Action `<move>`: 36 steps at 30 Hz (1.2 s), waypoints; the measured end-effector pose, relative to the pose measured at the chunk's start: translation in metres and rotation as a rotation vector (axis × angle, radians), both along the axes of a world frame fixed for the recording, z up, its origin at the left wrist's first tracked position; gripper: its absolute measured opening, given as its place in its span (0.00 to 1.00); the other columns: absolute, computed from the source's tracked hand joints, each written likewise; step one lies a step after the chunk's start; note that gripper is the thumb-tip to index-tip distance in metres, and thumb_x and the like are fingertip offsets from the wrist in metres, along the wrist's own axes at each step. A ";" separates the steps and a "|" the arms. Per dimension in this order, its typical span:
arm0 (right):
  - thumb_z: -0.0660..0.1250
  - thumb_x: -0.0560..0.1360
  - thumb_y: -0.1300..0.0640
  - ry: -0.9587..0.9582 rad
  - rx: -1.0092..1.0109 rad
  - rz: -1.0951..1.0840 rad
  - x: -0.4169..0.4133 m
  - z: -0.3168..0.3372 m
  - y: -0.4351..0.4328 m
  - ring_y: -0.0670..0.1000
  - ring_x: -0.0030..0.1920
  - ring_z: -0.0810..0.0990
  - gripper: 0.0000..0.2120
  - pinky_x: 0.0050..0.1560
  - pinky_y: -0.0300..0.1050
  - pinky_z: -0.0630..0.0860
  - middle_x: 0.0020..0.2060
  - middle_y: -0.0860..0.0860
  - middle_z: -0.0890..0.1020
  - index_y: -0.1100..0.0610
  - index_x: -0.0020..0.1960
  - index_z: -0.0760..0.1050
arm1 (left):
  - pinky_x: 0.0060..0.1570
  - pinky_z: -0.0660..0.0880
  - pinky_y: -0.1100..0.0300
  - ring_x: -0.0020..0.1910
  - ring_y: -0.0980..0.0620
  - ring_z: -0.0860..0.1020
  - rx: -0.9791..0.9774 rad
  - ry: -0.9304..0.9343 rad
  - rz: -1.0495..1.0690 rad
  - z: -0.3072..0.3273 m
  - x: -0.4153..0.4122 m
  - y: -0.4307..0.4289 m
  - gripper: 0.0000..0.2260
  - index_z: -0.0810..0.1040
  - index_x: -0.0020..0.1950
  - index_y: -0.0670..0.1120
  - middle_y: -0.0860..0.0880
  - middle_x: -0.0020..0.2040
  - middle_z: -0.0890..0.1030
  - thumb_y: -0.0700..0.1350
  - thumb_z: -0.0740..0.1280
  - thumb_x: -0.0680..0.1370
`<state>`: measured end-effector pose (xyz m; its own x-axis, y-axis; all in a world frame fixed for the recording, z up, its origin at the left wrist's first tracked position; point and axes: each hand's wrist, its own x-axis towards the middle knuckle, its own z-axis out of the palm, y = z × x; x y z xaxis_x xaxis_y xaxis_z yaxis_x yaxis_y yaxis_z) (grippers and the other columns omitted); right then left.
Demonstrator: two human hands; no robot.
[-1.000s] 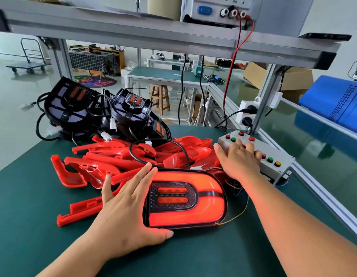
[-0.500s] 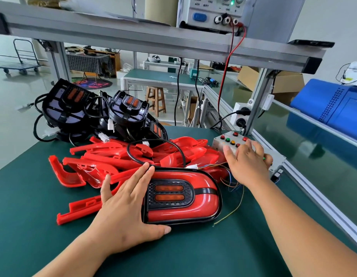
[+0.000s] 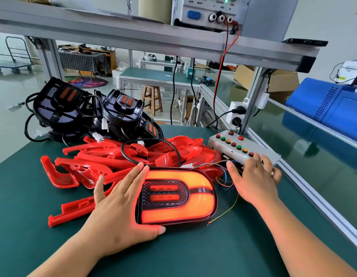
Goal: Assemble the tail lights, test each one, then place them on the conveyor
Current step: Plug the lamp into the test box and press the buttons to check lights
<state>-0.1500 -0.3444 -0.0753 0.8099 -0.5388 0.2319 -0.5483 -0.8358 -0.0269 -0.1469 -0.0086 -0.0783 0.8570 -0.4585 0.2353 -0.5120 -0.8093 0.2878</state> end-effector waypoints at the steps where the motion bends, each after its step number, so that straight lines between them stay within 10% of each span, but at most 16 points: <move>1: 0.30 0.68 0.27 -0.006 0.003 -0.003 -0.001 0.000 0.001 0.52 0.77 0.46 0.51 0.71 0.58 0.48 0.78 0.53 0.57 0.59 0.70 0.66 | 0.67 0.20 0.48 0.72 0.67 0.43 0.002 -0.001 0.000 0.000 0.000 0.000 0.55 0.23 0.68 0.65 0.68 0.72 0.28 0.83 0.53 0.56; 36: 0.33 0.70 0.29 -0.074 -0.076 0.025 -0.004 -0.008 0.000 0.52 0.76 0.49 0.46 0.70 0.56 0.46 0.76 0.56 0.62 0.60 0.63 0.72 | 0.66 0.19 0.48 0.71 0.69 0.42 0.033 0.005 0.005 0.004 -0.003 -0.001 0.53 0.20 0.66 0.66 0.69 0.70 0.25 0.82 0.52 0.57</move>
